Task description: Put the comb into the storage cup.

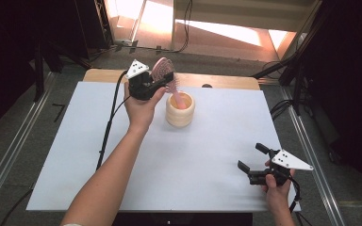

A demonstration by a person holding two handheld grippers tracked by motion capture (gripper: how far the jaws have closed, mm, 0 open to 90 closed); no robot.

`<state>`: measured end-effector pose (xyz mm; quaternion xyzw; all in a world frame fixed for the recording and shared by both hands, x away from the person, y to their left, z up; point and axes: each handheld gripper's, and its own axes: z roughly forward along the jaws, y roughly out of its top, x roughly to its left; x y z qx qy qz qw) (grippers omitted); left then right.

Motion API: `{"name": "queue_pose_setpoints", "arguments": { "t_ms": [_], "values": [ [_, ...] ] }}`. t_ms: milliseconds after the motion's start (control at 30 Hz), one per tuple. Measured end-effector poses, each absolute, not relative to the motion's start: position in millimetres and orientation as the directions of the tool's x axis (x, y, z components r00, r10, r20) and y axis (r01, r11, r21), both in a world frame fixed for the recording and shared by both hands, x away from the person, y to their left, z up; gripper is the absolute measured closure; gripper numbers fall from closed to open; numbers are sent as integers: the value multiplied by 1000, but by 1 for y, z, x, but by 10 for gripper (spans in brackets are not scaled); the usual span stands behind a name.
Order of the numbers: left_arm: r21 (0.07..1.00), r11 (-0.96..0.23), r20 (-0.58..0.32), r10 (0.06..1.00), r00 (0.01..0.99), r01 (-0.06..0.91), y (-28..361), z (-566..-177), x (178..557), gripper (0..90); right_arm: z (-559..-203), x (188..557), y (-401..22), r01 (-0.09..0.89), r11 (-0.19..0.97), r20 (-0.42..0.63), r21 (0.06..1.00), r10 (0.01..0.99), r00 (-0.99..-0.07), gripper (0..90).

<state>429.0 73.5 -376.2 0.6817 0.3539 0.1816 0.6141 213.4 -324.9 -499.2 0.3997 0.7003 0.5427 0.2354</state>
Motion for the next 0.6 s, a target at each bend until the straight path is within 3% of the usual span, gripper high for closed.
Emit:
{"name": "queue_pose_setpoints", "arguments": {
  "t_ms": [600],
  "values": [
    [957, -34, -180, 710, 681, 287, 65, -399, 430, 655, -499, 213, -325, 304, 92, 103, 948, 816, -569, 0]
  ]
}}
